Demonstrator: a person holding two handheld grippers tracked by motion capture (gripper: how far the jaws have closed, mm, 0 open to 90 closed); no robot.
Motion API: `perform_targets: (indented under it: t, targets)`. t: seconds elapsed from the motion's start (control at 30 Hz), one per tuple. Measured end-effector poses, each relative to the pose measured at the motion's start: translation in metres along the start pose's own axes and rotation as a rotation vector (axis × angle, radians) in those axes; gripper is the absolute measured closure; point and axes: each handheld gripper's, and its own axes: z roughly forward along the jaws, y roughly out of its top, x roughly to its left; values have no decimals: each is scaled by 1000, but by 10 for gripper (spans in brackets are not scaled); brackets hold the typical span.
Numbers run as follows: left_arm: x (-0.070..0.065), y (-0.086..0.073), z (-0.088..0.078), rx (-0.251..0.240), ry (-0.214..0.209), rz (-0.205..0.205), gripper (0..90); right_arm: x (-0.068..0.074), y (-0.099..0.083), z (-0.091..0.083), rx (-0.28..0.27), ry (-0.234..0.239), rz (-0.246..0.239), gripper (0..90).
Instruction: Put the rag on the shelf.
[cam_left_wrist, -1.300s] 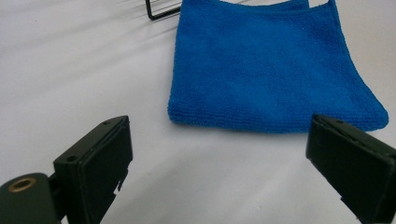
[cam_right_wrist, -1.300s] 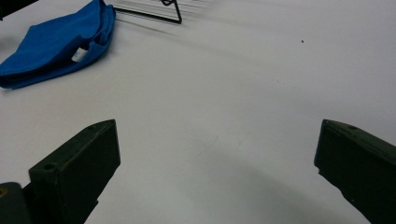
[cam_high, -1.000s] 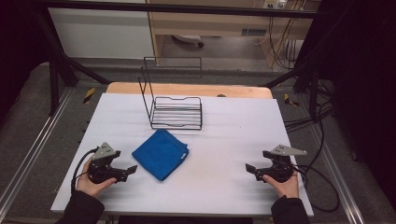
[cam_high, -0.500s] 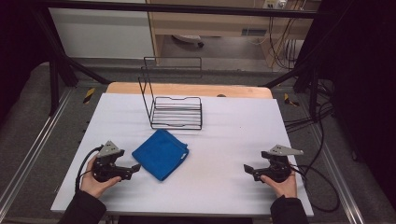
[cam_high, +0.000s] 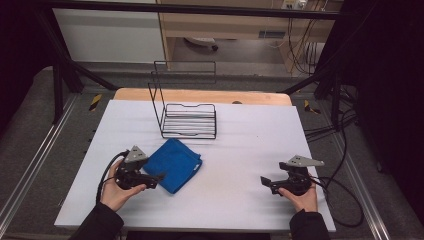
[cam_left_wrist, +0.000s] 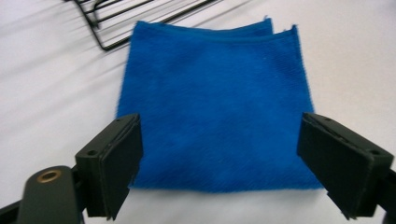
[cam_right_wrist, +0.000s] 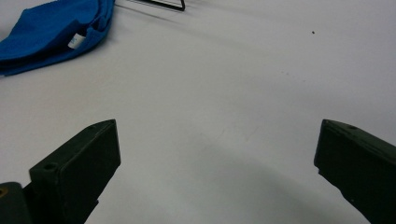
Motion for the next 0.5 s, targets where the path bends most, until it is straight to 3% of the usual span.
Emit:
perform_targets:
  t: [0.17,0.43,0.5]
  targets:
    - [-15,3,11,21,-40,10,221,0,0,0,8,2,-3,12]
    - [-35,-8,17,58,-82,33,411,1,-1,2,18,5,-5,15]
    - [-40,-9,18,75,-91,41,497,1,-1,2,19,7,-5,16]
